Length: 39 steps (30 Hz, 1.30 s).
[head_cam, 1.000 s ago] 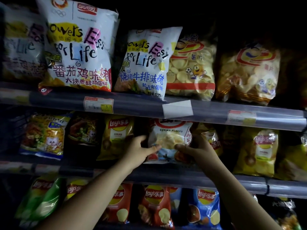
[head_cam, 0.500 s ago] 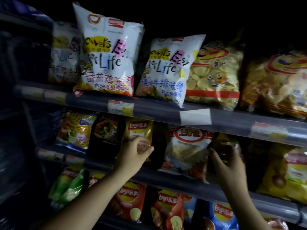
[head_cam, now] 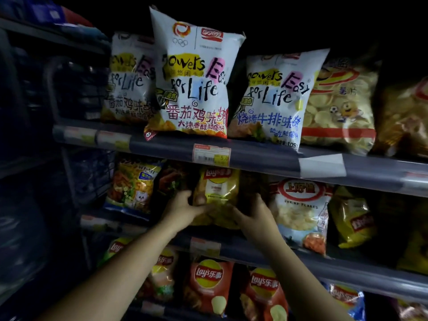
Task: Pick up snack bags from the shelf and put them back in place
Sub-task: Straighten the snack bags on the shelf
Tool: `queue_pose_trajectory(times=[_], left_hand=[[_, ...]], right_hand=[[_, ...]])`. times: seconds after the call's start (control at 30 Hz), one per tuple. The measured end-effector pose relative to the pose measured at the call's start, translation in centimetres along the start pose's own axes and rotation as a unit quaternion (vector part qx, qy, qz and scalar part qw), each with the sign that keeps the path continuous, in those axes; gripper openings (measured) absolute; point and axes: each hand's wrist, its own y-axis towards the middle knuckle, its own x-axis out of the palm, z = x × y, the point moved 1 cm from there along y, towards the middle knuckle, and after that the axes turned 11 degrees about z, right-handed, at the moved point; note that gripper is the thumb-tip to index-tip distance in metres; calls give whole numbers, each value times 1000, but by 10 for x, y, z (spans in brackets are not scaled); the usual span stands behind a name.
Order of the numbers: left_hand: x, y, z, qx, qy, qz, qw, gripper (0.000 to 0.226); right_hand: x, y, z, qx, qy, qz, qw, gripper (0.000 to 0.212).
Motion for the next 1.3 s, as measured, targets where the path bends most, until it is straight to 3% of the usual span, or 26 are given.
queue_pose_trajectory(times=[0.1, 0.13, 0.2, 0.27, 0.4, 0.53, 0.7, 0.77, 0.87, 0.93, 1.07, 1.2, 1.3], left_hand=[[-27, -10, 0, -3, -83, -60, 995, 37], [-32, -14, -1, -8, -106, -84, 991, 41], [-42, -19, -3, -29, -167, -121, 978, 46], [-54, -18, -11, -52, -224, -153, 961, 54], [-79, -15, -28, -53, -263, -238, 934, 87], [-88, -17, -39, -30, -259, -271, 927, 81], [-94, -18, -31, -12, -217, -251, 943, 84], [-94, -17, -18, -10, -250, -201, 947, 71], [-95, -14, 0, 27, -248, -122, 961, 33], [-96, -11, 5, 48, -237, -114, 964, 27], [-99, -12, 5, -3, -303, -148, 941, 25], [-95, -14, 3, -79, -344, -156, 923, 45], [-90, -19, 2, -109, -353, -169, 914, 27]], right_hand=[[15, -4, -6, 91, 149, -57, 983, 52], [19, -7, -9, 103, 196, -81, 972, 42], [27, -12, -13, 101, 244, -94, 960, 44], [32, -19, -15, 100, 276, -96, 951, 51], [38, -36, -12, 114, 305, -122, 938, 43], [46, -49, -12, 118, 318, -114, 934, 41], [49, -54, -22, 103, 313, -63, 942, 42], [48, -58, -25, 101, 286, -81, 950, 41], [46, -67, -25, 111, 257, -135, 950, 43], [41, -71, -22, 113, 252, -145, 950, 42], [22, -76, -16, 105, 238, -173, 950, 34], [11, -80, -9, 116, 238, -175, 948, 36], [9, -82, -6, 124, 245, -171, 946, 38]])
